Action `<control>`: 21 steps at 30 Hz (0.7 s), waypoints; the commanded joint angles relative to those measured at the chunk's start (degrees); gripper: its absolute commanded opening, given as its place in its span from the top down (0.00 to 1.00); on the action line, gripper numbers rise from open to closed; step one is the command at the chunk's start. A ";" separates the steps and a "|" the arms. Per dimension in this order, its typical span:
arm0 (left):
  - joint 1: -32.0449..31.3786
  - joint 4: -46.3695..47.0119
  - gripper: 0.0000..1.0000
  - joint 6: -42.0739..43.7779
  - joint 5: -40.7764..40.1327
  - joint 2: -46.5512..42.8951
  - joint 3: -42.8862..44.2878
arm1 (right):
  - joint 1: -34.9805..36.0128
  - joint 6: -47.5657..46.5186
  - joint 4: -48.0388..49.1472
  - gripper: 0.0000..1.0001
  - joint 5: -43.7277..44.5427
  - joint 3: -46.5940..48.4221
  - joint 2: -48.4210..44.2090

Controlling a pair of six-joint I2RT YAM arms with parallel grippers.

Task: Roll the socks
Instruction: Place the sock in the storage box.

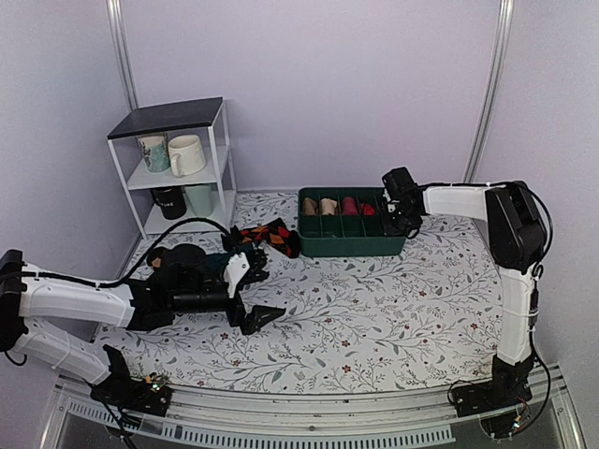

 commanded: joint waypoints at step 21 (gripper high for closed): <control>0.69 -1.52 0.01 0.58 1.43 -2.16 1.67 | -0.98 7.71 -16.27 0.60 -4.25 14.74 10.28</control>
